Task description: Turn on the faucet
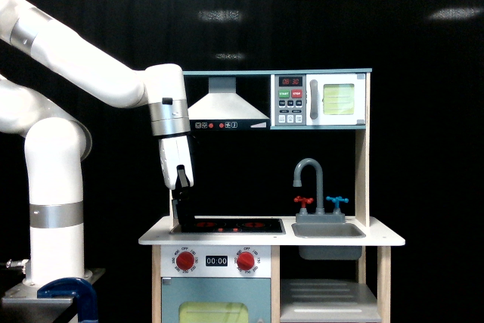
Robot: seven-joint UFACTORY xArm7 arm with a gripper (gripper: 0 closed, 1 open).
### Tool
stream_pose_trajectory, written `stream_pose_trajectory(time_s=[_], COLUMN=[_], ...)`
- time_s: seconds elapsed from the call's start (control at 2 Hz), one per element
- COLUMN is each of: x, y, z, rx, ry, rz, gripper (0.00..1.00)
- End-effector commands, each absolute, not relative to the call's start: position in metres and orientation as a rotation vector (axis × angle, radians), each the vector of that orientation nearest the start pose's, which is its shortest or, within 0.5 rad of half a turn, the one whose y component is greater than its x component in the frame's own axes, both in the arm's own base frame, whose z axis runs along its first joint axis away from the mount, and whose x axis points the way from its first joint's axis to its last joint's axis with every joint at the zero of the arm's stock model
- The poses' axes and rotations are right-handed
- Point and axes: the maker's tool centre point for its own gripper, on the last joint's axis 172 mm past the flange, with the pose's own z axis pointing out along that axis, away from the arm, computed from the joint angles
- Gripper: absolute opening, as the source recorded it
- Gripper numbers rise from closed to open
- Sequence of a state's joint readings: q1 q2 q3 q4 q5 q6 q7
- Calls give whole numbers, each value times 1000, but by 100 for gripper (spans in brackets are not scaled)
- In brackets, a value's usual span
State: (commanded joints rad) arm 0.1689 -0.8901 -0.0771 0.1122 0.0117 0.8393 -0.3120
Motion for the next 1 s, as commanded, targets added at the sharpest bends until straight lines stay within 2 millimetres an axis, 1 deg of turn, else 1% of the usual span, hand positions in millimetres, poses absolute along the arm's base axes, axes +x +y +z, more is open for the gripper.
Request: stream_pose_trajectory(time_s=[0.5, 1.0], x=[312, 341], y=[70, 96], z=[136, 136], rx=[-2370, -1804], ry=[-1475, -1709], rz=[-439, -507], gripper=[100, 100])
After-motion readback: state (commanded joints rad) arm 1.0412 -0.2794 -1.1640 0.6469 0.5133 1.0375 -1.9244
